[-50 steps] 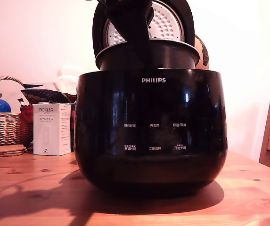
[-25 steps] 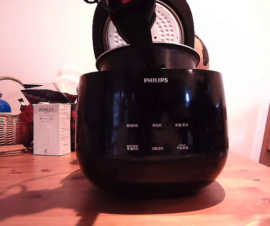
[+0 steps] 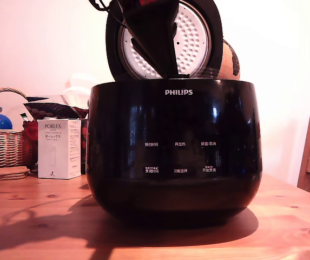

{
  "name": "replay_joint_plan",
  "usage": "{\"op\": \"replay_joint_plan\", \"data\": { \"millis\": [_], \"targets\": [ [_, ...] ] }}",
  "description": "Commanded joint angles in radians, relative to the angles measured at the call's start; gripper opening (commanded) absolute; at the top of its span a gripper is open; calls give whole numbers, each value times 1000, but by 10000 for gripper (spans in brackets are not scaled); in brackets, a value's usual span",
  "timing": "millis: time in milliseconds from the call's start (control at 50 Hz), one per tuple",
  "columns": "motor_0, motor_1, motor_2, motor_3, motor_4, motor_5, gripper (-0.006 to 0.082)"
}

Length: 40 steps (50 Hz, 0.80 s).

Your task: Place the pot you are holding inside the rice cooker

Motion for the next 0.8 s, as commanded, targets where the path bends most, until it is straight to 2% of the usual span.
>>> {"op": "replay_joint_plan", "data": {
  "millis": [0, 220, 520, 540, 580, 600, 620, 660, 680, 720, 740, 780],
  "targets": [
    [5, 19, 5, -3, 19, -27, 216],
    [8, 17, 13, -16, 64, -60, 224],
    [8, 1, 114, -41, 62, -119, 214],
    [8, -1, 124, -41, 62, -157, 204],
    [8, -3, 145, -41, 58, -157, 154],
    [8, -3, 154, -41, 55, -157, 122],
    [9, -5, 163, -41, 52, -201, 86],
    [12, -11, 180, -41, 43, -201, 9],
    [14, -11, 190, -41, 41, -240, -26],
    [19, -11, 212, -41, 34, -240, -19],
    [23, -11, 224, -41, 29, -288, -19],
    [29, -11, 248, -41, 20, -301, -19]
  ]
}}
